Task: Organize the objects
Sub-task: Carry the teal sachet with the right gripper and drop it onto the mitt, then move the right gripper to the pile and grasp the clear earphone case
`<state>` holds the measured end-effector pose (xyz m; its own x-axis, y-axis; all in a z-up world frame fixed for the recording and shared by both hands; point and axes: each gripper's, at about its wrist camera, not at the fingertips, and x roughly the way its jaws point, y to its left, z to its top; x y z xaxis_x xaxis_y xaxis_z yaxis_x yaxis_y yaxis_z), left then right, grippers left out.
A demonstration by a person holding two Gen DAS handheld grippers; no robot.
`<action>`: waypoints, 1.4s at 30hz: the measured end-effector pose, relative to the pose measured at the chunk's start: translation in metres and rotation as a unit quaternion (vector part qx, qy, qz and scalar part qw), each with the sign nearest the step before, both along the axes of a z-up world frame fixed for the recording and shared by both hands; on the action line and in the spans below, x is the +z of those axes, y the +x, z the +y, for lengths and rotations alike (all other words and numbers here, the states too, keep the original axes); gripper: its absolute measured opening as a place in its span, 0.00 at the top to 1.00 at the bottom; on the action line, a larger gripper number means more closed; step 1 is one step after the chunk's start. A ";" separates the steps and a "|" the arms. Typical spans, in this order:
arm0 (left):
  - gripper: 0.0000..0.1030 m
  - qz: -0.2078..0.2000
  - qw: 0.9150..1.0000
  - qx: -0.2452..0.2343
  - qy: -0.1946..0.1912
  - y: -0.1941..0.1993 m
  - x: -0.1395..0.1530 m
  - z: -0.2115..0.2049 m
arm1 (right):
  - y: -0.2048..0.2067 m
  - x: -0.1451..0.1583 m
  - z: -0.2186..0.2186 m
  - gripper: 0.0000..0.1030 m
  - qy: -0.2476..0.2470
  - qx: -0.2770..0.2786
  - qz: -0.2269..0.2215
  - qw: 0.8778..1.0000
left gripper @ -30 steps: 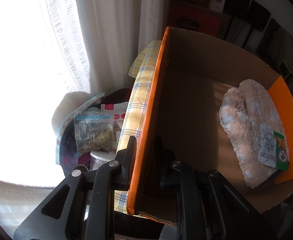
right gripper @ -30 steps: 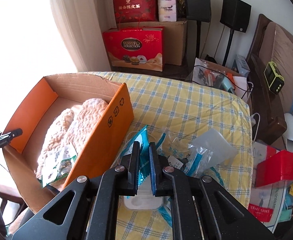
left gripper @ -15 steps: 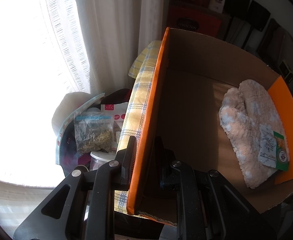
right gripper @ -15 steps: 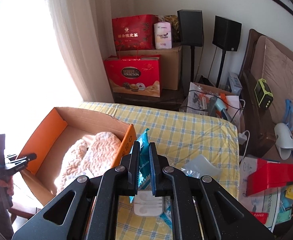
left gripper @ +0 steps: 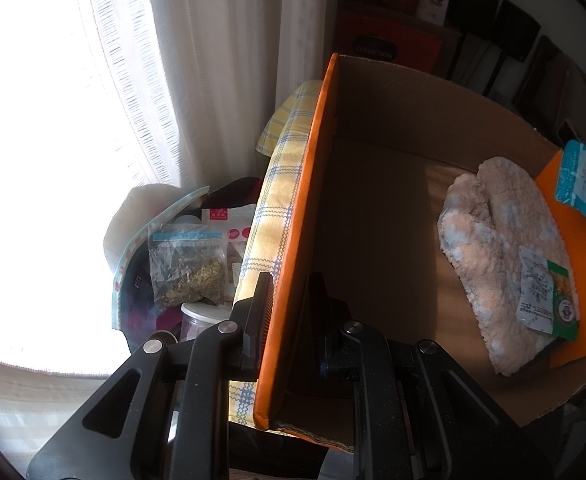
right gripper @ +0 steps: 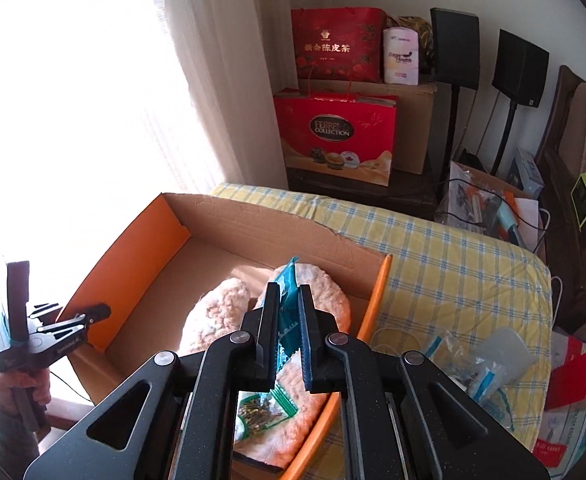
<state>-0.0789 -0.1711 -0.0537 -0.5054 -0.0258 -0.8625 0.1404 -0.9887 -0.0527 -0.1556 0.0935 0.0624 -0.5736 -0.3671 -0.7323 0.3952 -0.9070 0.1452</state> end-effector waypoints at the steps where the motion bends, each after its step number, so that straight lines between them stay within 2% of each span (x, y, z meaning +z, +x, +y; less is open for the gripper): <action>1: 0.85 0.000 1.000 0.000 0.000 0.001 0.000 0.000 | -0.002 -0.005 -0.005 0.93 -0.006 0.005 -0.006 1.000; 4: 0.85 0.000 1.000 0.000 0.000 0.000 0.000 0.000 | -0.007 -0.018 -0.018 0.91 -0.004 0.016 -0.016 1.000; 5: 0.85 0.000 1.000 0.000 0.000 0.000 0.000 0.000 | -0.009 -0.022 -0.021 0.88 0.004 0.017 -0.017 1.000; 10: 0.85 0.000 1.000 0.000 0.001 0.002 0.000 -0.001 | -0.013 -0.035 -0.022 0.76 0.071 -0.016 -0.006 0.997; 14: 0.85 0.000 1.000 0.000 0.001 0.003 0.000 -0.001 | -0.005 -0.026 -0.008 0.76 0.064 -0.018 0.000 0.998; 21: 0.85 0.000 1.000 0.000 0.001 0.003 0.000 -0.001 | 0.011 -0.009 0.018 0.72 0.082 -0.026 0.010 0.996; 25: 0.85 0.000 1.000 -0.001 0.001 0.004 0.000 -0.003 | 0.018 -0.008 0.041 0.61 0.087 -0.045 0.002 0.995; 34: 0.85 0.000 1.000 -0.001 0.000 0.005 0.000 -0.003 | 0.033 -0.036 0.090 0.60 0.094 -0.094 -0.032 0.991; 42: 0.85 -0.001 1.000 -0.001 -0.001 0.006 0.001 -0.005 | 0.040 -0.059 0.102 0.60 0.085 -0.108 -0.053 0.989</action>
